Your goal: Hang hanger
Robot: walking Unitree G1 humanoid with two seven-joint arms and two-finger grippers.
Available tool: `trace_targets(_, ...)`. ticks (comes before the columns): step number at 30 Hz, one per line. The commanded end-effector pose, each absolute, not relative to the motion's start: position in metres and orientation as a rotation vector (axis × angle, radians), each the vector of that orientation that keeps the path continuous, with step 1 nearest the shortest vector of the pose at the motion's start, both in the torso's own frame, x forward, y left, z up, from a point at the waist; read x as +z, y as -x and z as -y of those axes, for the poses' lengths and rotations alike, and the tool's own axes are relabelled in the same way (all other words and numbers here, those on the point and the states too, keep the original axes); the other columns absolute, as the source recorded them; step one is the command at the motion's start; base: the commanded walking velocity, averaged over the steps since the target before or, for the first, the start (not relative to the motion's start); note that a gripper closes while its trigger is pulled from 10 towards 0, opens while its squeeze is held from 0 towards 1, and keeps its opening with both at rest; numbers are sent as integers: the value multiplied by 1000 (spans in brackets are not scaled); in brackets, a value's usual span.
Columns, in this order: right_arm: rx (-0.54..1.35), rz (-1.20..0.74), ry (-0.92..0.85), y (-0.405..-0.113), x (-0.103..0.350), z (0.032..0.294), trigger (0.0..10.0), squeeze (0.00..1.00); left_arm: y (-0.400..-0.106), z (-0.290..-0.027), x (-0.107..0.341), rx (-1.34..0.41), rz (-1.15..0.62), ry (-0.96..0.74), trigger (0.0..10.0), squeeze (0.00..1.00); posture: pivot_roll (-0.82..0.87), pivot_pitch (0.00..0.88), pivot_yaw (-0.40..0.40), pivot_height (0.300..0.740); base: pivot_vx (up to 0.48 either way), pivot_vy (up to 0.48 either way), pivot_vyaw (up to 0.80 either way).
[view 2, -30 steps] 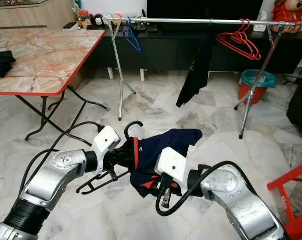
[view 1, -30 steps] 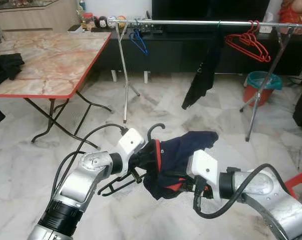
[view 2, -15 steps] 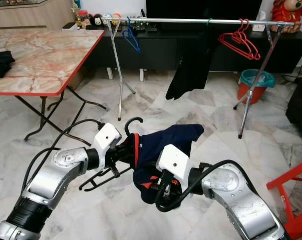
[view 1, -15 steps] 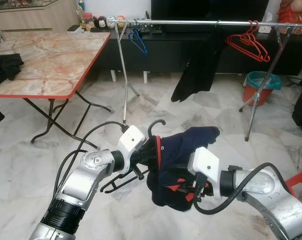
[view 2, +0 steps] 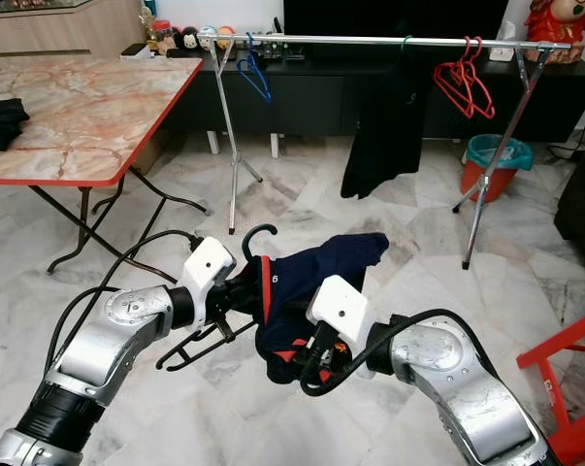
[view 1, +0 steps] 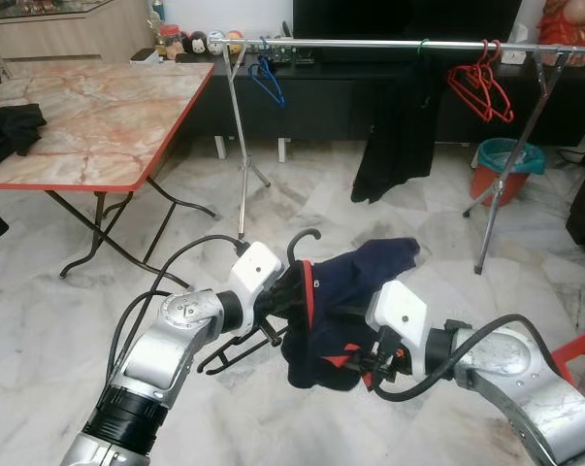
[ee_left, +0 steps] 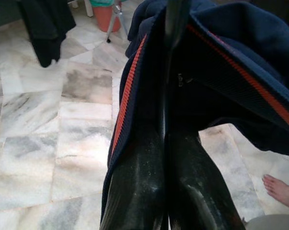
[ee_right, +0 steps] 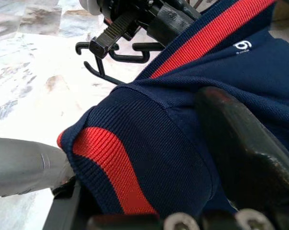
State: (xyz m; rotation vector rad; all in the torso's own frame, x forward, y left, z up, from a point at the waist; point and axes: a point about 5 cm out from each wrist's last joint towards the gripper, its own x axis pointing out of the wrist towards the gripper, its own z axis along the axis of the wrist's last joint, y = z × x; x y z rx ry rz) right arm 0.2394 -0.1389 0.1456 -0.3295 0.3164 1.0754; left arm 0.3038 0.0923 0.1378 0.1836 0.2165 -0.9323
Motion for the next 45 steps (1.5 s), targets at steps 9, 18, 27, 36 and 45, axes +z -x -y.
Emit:
trace_targets(9, 976, -289, 246, -232, 138, 141, 10000, 1000, -321, -100, 164, -796, -61, -131, 10000, 0, -60, 0, 46, 740, 0, 0, 0)
trace_targets(18, 815, -250, 117, -229, 129, 147, 10000, 698, -336, -104, 178, -673, 12, -26, 10000, 0, -67, 0, 47, 740, 0, 0, 0)
trace_targets(27, 692, -244, 10, -234, 115, 154, 10000, 0, -336, -103, 179, -665, 20, -2, 10000, 0, -61, 0, 43, 740, 0, 0, 0)
trace_targets(36, 424, -150, 36, -260, 124, 180, 10000, 0, -319, -99, 166, -877, -71, -64, 10000, 0, -63, 0, 42, 740, 0, 0, 0)
trace_targets(45, 207, -170, 142, -285, 123, 208, 10000, 0, -300, -108, 150, -1004, -180, -104, 10000, 0, -45, 0, 32, 740, 0, 0, 0)
